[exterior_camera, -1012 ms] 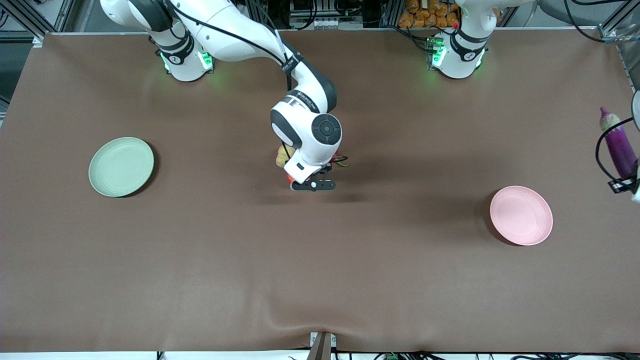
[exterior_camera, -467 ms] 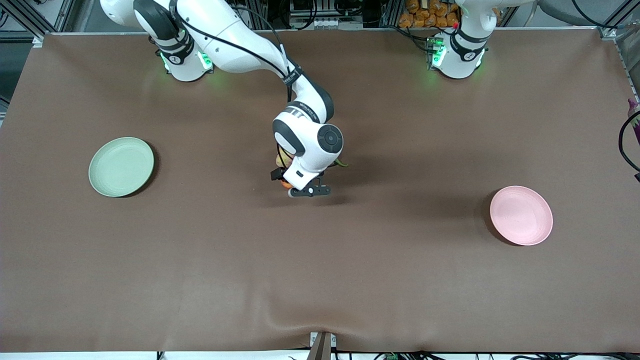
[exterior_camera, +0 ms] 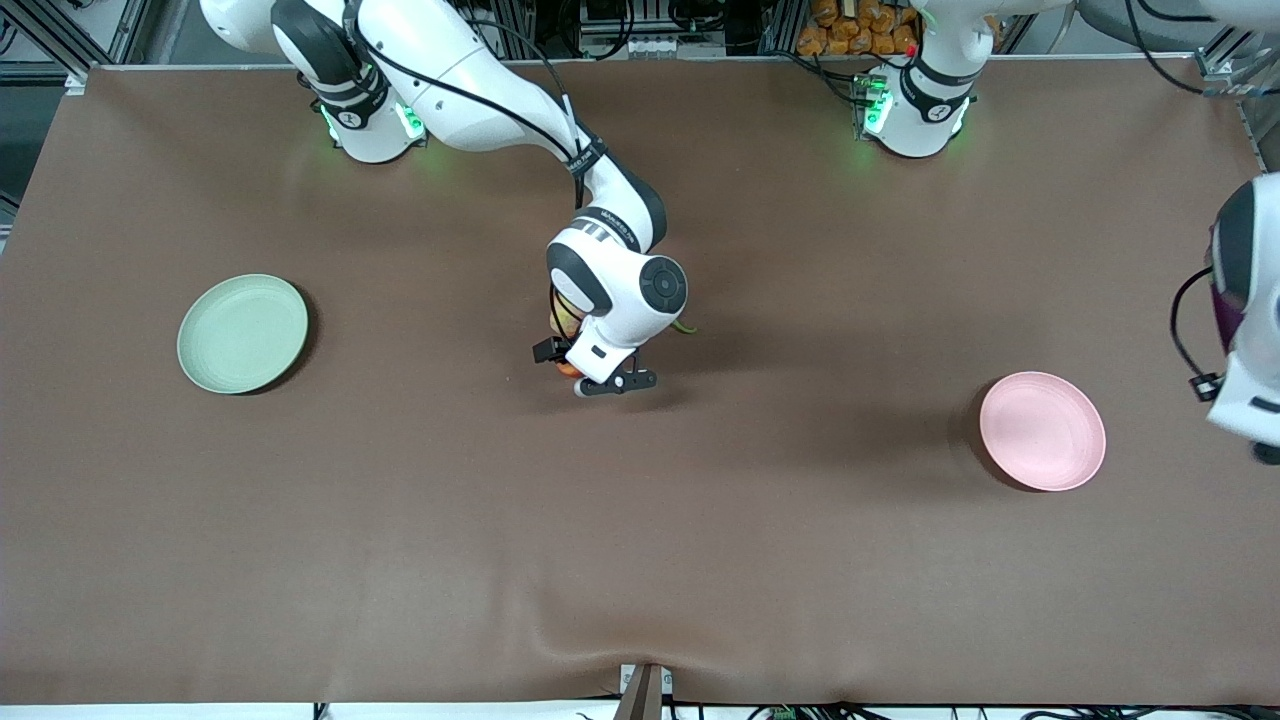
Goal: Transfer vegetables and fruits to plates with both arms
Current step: 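Grasp the red apple with the right gripper and lift it, then place the apple on the green plate while the left gripper lowers eggplant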
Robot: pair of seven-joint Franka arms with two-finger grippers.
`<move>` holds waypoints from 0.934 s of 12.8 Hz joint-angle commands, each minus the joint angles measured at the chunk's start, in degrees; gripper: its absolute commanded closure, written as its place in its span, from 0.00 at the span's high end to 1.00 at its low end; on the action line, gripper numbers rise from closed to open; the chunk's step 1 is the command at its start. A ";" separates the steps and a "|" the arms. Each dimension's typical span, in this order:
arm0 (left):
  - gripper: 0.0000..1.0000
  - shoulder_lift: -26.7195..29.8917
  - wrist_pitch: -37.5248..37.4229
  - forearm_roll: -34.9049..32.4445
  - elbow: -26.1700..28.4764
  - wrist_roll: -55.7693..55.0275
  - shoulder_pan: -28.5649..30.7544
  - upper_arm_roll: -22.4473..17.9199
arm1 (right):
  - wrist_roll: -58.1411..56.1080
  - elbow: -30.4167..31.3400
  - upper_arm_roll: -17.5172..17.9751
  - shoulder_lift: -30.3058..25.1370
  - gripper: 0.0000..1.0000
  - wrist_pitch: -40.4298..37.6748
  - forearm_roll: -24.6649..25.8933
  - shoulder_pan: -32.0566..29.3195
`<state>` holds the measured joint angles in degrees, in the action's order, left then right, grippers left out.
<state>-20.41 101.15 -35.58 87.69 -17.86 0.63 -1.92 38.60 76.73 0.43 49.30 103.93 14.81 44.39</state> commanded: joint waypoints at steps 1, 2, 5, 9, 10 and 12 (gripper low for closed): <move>0.00 -2.95 0.80 2.52 -1.47 3.26 0.42 -0.01 | -4.83 -4.11 1.24 -0.69 0.00 -5.90 -0.04 -3.60; 0.00 -4.71 1.41 2.70 -1.64 3.27 -0.01 -0.01 | -7.72 -7.44 1.33 -1.04 0.00 -9.15 -2.91 -5.78; 0.00 -8.59 6.32 6.37 -3.66 4.24 1.12 -0.01 | -23.15 -16.86 1.33 -2.53 0.00 -21.19 -6.90 -14.04; 0.00 -14.03 13.79 16.56 -7.35 9.24 3.76 -0.01 | -36.38 -16.27 0.89 -9.65 0.00 -27.96 -7.34 -25.02; 0.00 -14.92 15.20 17.90 -7.53 9.34 3.76 -0.10 | -37.71 -15.83 0.80 -10.70 0.00 -30.43 -7.34 -28.27; 0.00 -16.33 17.66 18.09 -7.53 9.42 4.28 -0.01 | -39.30 -7.44 1.07 -16.13 0.00 -29.41 -7.42 -34.69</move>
<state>-34.72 117.48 -18.71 82.39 -9.33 4.60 -2.06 0.64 60.44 0.16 38.84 73.27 8.23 14.85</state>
